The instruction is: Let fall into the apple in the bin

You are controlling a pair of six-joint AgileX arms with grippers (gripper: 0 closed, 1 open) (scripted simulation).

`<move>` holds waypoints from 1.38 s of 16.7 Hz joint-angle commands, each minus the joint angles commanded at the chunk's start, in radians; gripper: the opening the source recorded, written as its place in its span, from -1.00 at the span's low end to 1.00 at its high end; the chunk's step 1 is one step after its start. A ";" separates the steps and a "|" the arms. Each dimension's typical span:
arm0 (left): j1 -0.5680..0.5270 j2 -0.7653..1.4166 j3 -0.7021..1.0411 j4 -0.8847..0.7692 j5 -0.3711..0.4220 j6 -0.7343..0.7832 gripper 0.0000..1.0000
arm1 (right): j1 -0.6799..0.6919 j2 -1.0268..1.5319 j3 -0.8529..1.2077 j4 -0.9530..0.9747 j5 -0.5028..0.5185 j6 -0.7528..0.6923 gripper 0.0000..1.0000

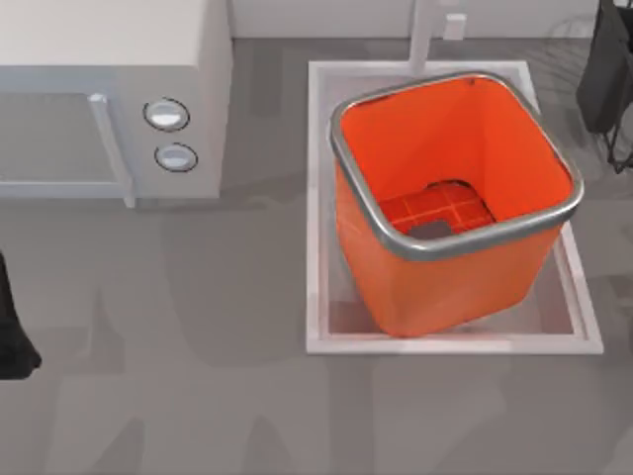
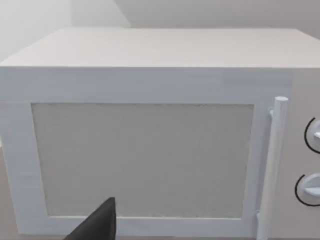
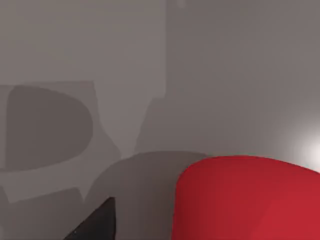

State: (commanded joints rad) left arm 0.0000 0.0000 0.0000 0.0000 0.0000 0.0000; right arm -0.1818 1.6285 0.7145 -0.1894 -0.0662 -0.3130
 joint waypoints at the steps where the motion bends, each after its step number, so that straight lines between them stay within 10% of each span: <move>1: 0.000 0.000 0.000 0.000 0.000 0.000 1.00 | 0.002 0.037 -0.002 0.041 0.001 0.002 1.00; 7: 0.000 0.000 0.000 0.000 0.000 0.000 1.00 | 0.006 0.096 -0.007 0.100 0.004 0.007 1.00; 20: 0.000 0.000 0.000 0.000 0.000 0.000 1.00 | 0.006 0.096 -0.007 0.100 0.004 0.007 -0.96; 23: 0.000 0.000 0.000 0.000 0.000 0.000 1.00 | 0.006 0.096 -0.007 0.100 0.004 0.007 -1.00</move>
State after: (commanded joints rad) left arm 0.0000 0.0000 0.0000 0.0000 0.0000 0.0000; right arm -0.1754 1.7245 0.7072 -0.0896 -0.0626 -0.3059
